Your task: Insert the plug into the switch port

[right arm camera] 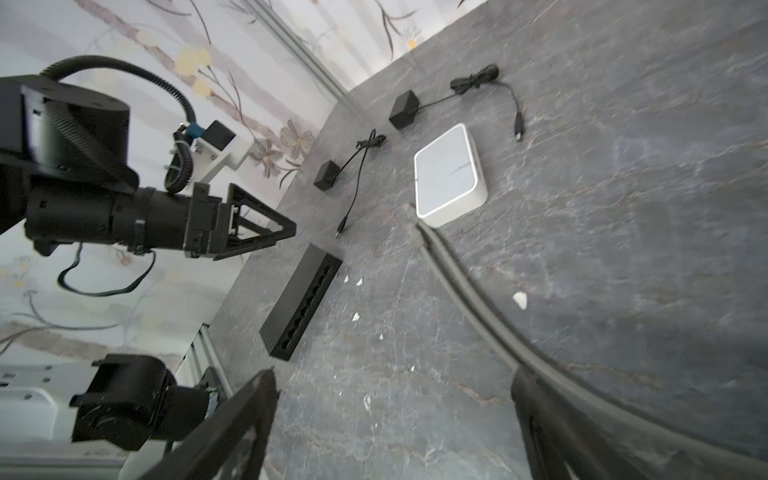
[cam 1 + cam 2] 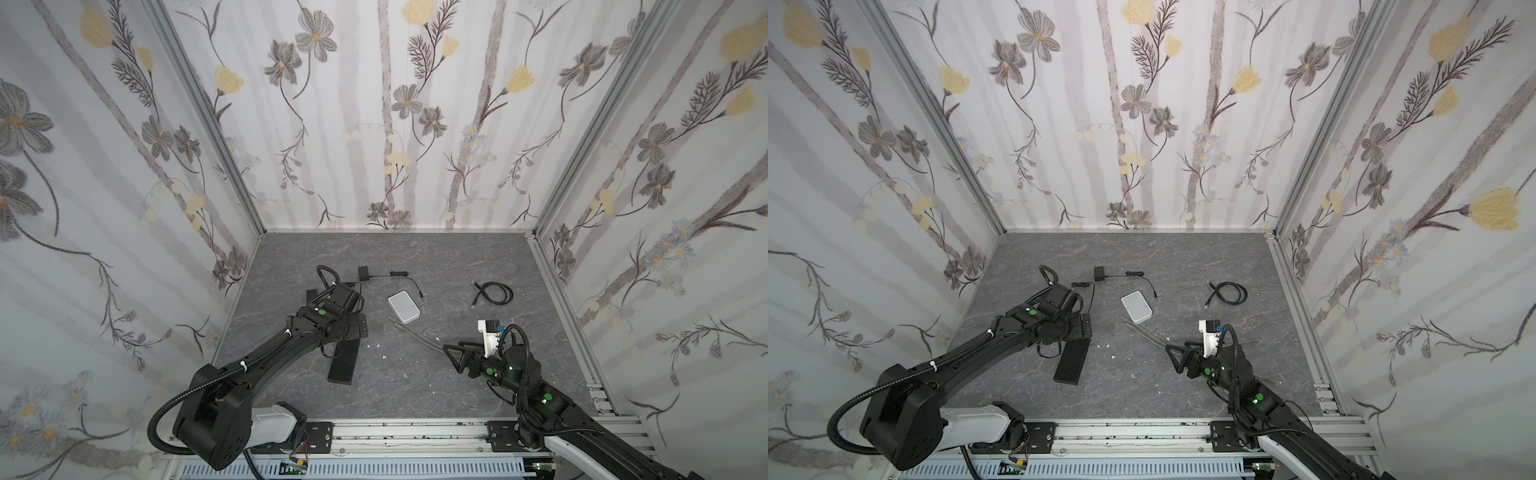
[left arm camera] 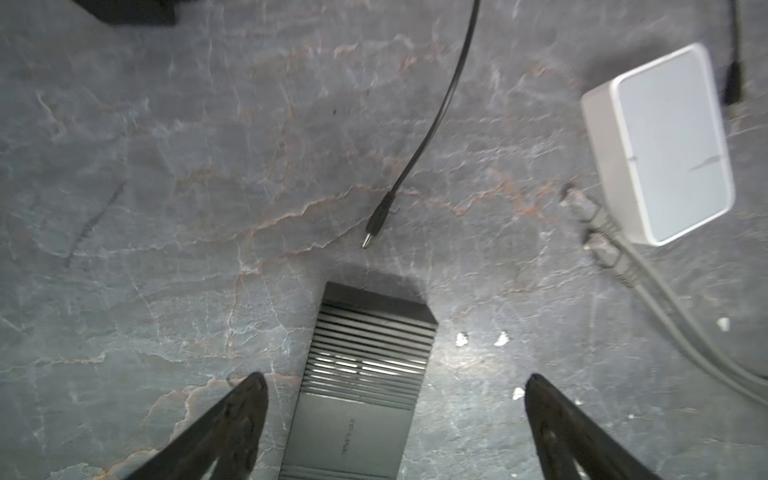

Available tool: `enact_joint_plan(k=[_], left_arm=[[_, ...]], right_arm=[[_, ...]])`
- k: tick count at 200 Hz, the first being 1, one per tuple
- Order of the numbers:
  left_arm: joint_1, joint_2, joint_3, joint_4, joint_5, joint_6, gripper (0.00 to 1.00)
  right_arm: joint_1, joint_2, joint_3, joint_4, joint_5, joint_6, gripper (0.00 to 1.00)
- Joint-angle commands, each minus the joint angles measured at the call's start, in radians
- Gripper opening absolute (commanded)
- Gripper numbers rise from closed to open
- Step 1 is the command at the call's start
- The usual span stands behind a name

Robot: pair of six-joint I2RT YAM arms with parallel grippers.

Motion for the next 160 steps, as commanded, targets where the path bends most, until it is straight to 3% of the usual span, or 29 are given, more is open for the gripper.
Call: enact_joint_plan(k=[1, 23, 102, 115, 137, 160], left_arm=[[-0.001, -0.009, -0.048, 0.096, -0.001, 0.005, 0.91], [0.001, -0.011, -0.064, 0.124, -0.021, 0.046, 0.95], [0.001, 0.2, 0.027, 0.162, 0.004, 0.109, 0.96], [-0.005, 0.226, 0.036, 0.164, 0.087, 0.111, 0.96], [-0.05, 0.21, 0.003, 0.232, 0.358, 0.073, 0.92], [-0.122, 0.104, -0.051, 0.247, 0.367, 0.029, 0.97]], right_arm=[[0.086, -0.02, -0.014, 0.0, 0.035, 0.06, 0.89], [0.146, -0.035, -0.012, -0.048, 0.055, 0.04, 0.91], [0.146, -0.045, 0.02, -0.087, 0.044, -0.073, 0.98], [0.145, -0.032, 0.018, -0.08, 0.052, -0.087, 0.99], [0.145, -0.016, 0.008, -0.062, 0.071, -0.101, 1.0], [0.143, 0.005, 0.013, -0.046, 0.092, -0.127, 1.0]])
